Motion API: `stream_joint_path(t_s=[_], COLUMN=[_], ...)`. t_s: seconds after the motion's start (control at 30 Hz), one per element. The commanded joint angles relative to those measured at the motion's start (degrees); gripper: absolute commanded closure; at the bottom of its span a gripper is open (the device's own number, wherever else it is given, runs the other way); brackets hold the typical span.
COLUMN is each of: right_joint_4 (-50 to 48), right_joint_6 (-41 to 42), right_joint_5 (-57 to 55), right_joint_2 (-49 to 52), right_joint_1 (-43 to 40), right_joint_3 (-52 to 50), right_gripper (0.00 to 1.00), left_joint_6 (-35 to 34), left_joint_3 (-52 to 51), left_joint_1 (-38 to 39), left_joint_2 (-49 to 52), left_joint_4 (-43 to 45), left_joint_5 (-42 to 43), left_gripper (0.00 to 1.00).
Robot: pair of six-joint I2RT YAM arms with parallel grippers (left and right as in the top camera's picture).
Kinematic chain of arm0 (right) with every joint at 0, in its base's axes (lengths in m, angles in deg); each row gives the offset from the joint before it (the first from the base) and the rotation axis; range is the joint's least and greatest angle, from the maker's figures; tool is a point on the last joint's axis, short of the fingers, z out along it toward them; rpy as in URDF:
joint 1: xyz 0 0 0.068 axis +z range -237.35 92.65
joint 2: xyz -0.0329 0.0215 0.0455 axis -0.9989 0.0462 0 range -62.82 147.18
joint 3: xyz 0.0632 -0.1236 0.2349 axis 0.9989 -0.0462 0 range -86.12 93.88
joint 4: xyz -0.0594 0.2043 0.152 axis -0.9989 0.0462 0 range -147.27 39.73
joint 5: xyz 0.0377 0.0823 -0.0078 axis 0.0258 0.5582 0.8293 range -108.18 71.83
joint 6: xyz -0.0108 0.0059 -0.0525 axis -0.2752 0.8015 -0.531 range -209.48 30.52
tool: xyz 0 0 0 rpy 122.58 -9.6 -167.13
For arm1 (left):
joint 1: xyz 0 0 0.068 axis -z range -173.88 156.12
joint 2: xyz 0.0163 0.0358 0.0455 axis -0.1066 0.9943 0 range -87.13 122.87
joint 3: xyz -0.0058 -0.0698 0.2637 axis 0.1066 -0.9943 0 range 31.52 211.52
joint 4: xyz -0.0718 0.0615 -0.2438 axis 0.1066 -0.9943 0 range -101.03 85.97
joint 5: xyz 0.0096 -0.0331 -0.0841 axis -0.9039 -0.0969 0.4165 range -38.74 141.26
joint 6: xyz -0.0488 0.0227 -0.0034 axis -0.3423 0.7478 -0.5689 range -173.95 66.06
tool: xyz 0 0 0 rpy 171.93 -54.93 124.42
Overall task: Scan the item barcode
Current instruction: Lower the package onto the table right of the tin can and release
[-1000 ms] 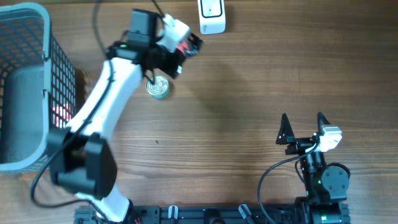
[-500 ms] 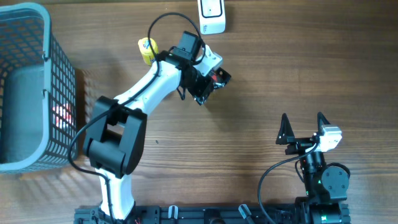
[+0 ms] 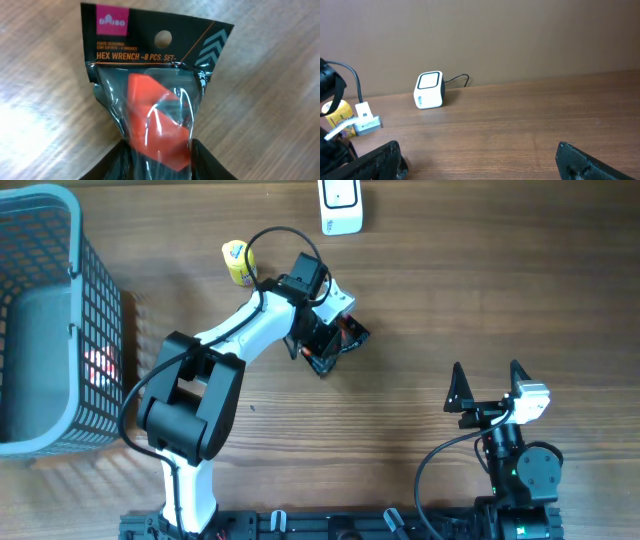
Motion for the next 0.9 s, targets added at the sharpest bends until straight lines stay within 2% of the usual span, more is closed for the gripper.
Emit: stream_joint_path(t_s=[0.0,0.13,0.2,0.23,0.27,0.3,0.6,0.7,0.87], right_joint_4=[-0.28,-0.28,-0.28,-0.28,-0.28,-0.28,-0.28,-0.28,-0.28], right_joint_6=[-0.24,-0.24,-0.24,-0.26,-0.22,-0.24,-0.24,-0.22,-0.22], right_joint_5=[0.76,0.76,0.76,0.76,0.76,0.76,0.76,0.76,0.76], right_joint_2=[-0.11,-0.11,-0.11,-0.11,-0.11,-0.11,-0.11,-0.11,-0.11], right_joint_1=[0.13,0.13,0.13,0.13,0.13,0.13,0.13,0.13,0.13], right_joint_3=[-0.46,-0.46,-0.46,-0.46,-0.46,-0.46,-0.46,-0.46,-0.46], right_gripper=[0.0,0.0,0.0,0.0,0.0,0.0,0.0,0.0,0.0], left_joint_6=[-0.94,-0.94,-0.92,-0.92,-0.9,-0.92,-2.47,-2.58,-6.91], left_joint_3=[-1.07,-1.07,-1.07,-1.07,-1.07,-1.07,0.7,3.41,10.99], left_joint_1=[-0.2,-0.22,-0.2,-0.2,-0.2,-0.22,-0.33,-0.37,-1.36], left_joint_2=[0.72,0.72,0.72,0.72,0.72,0.72,-1.9,-6.58,-17.49], left_joint_4=[0.33,0.59,0.59,0.61,0.61,0.74,1.42,1.44,1.68], left_joint_5=[6.67,8.41,8.37,8.35,8.33,8.07,-9.03,-12.48,-19.67], left_gripper=[0.66,0.66,0.63,0.54,0.39,0.0,0.0,0.0,0.0])
